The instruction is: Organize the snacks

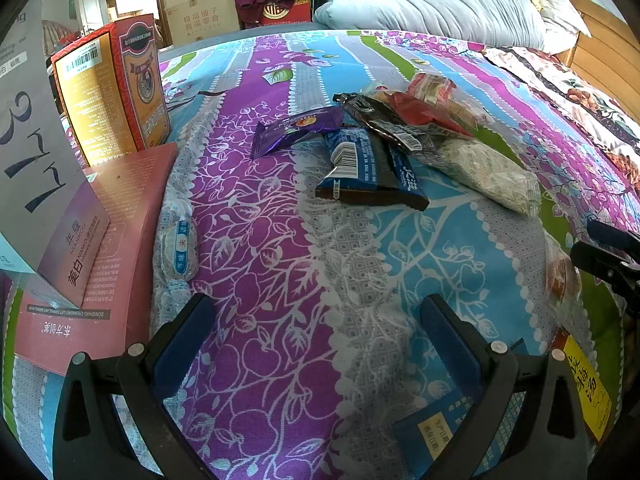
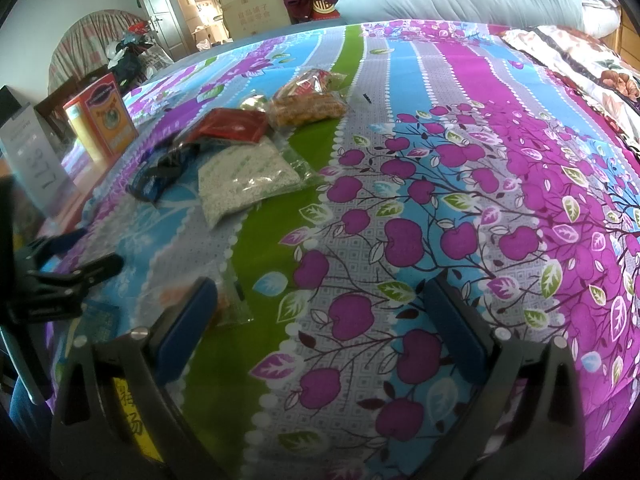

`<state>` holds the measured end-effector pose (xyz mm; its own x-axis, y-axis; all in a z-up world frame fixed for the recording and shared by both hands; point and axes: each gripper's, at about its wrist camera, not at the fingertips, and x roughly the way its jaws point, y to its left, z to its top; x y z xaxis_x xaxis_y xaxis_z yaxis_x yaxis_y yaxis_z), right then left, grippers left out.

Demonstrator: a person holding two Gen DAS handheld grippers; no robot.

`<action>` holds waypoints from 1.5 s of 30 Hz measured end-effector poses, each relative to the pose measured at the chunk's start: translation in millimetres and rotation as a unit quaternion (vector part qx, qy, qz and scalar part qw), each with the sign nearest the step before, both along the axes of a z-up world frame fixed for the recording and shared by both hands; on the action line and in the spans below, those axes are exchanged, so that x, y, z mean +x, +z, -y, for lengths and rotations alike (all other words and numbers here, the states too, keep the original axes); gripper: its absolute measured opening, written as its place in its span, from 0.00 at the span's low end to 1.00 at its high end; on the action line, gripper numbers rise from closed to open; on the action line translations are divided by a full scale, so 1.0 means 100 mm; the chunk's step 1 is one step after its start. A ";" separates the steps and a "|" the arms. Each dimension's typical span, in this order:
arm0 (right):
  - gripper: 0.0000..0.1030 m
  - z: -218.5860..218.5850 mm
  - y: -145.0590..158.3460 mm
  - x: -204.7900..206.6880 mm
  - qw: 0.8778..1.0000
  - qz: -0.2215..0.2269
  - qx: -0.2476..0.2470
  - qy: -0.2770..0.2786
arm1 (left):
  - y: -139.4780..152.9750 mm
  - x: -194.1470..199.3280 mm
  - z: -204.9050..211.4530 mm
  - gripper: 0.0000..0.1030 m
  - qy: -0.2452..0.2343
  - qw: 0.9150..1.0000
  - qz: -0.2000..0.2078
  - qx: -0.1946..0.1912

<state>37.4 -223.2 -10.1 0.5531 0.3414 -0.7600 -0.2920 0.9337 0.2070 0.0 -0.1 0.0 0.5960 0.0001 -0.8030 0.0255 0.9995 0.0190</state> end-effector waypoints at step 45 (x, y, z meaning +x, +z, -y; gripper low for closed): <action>1.00 0.03 0.06 -0.05 1.000 0.000 0.009 0.000 | 0.01 -0.02 0.00 1.00 0.000 1.000 0.000 -0.001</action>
